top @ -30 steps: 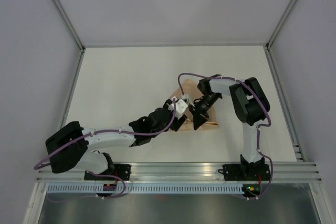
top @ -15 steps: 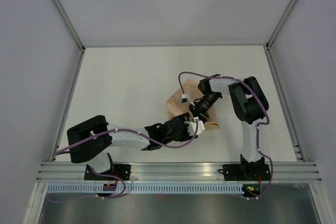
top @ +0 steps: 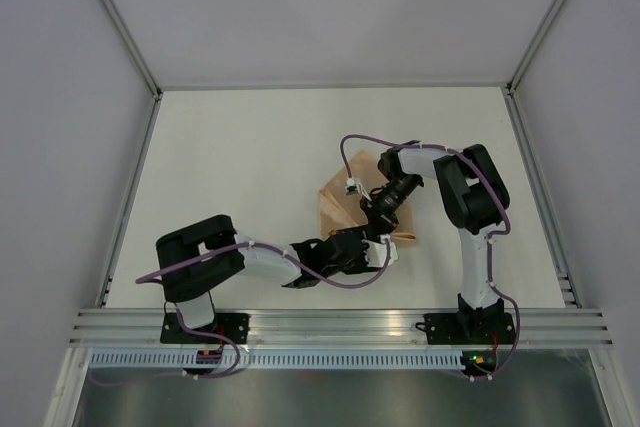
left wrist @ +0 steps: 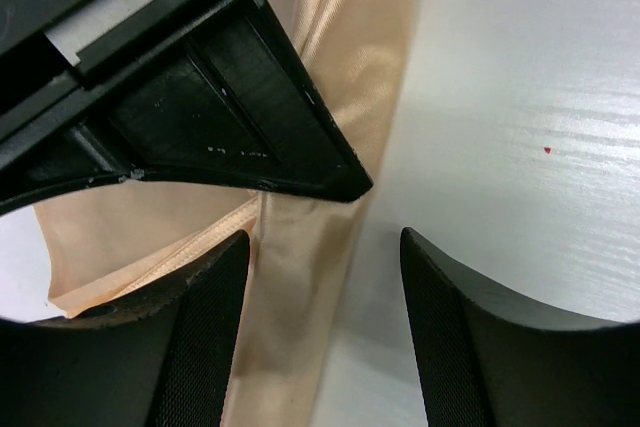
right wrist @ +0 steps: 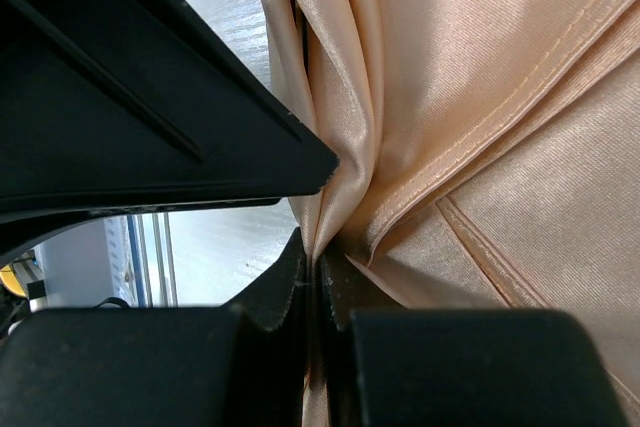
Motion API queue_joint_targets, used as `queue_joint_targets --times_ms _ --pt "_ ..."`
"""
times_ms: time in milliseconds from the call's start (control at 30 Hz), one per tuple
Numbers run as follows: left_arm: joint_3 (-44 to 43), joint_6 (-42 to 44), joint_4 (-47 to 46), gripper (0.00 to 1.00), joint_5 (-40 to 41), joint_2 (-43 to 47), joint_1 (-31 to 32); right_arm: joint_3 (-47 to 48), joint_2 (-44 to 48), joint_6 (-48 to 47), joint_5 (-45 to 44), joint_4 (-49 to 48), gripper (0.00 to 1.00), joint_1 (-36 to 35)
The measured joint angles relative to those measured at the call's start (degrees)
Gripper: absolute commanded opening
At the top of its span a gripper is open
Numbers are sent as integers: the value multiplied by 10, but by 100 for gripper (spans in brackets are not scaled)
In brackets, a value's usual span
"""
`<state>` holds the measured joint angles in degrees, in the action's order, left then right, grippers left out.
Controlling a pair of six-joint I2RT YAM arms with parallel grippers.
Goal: Fold the napkin, place the utensils inside, and roll it up
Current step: Roll the napkin at the center of the board.
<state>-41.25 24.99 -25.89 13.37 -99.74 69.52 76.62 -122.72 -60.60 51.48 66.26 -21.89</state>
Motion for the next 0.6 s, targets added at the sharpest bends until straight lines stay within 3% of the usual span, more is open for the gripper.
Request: queue_joint_targets --times_ms 200,433,567,600 --pt "-8 6 -11 56 0 -18 0 4 -5 3 2 5 0 2" --pt "-34 10 13 14 -1 -38 0 8 -10 7 1 13 1 6" --pt "-59 11 46 3 -3 -46 2 9 -10 7 -3 17 8 11" --pt "-63 11 52 2 -4 -47 2 9 -10 8 -4 17 14 12"
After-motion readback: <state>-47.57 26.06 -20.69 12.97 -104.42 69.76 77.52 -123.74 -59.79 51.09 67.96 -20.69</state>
